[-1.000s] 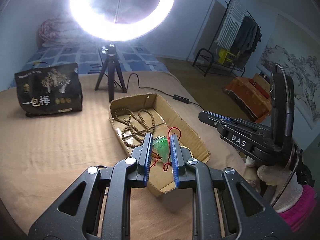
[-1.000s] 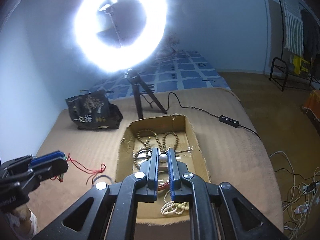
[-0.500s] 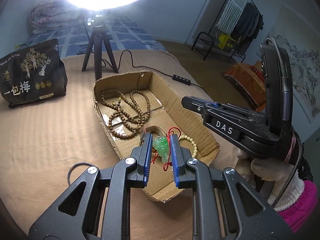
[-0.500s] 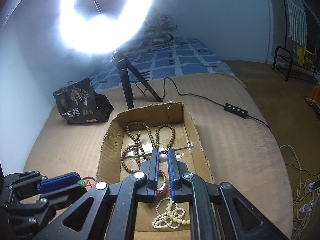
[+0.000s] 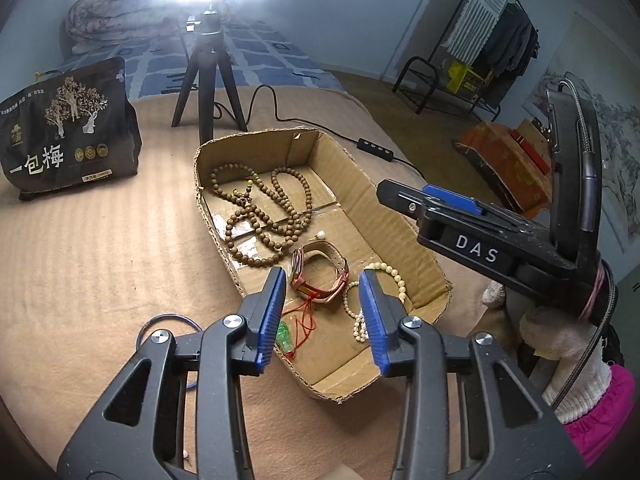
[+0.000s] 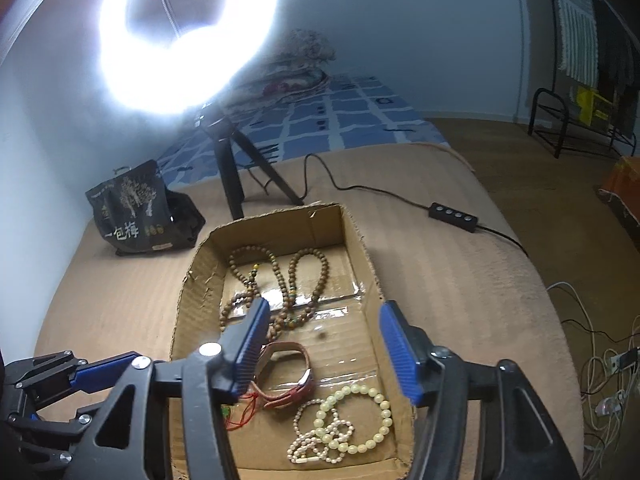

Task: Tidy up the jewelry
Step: 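Open the left tool over the box while the right tool opens, dropping the earring, then move the right tool to the other pearl earring while the left tool moves to the black bangle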

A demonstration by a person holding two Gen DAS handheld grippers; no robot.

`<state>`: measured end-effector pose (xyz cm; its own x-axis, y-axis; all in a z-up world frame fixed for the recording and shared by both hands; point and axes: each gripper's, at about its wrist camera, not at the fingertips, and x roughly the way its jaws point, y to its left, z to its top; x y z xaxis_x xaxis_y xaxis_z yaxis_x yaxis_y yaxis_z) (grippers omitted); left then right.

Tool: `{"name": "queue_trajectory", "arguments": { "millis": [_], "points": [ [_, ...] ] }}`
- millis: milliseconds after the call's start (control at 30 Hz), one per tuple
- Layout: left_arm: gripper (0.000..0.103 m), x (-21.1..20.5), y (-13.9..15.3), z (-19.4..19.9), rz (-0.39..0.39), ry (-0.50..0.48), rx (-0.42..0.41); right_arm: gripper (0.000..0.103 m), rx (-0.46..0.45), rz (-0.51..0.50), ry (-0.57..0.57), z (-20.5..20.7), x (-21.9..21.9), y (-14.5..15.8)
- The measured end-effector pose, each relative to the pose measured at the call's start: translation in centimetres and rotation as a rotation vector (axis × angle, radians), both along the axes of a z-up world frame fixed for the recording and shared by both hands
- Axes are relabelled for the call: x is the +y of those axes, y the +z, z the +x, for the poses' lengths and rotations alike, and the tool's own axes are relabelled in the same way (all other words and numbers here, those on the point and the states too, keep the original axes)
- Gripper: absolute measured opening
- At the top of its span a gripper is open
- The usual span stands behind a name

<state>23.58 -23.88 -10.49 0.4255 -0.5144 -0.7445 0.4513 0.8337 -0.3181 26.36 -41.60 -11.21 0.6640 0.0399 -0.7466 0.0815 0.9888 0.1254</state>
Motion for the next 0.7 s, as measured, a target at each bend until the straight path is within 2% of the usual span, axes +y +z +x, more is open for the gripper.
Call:
{"name": "queue_trajectory", "arguments": {
  "millis": [400,600,700],
  "points": [
    [0.038,1.1,0.5,-0.4,0.014,0.021,-0.015,0.077,-0.002,-0.011,-0.048,-0.7,-0.4,0.5],
    [0.038,2.8,1.4,-1.1,0.036,0.038,-0.039,0.088,-0.013,-0.027,-0.051,-1.5,0.3,1.3],
    [0.043,4.2,2.0,-1.0,0.036,0.063,-0.048,0.091,-0.023,-0.028,-0.049,-2.1,0.7,2.0]
  ]
}}
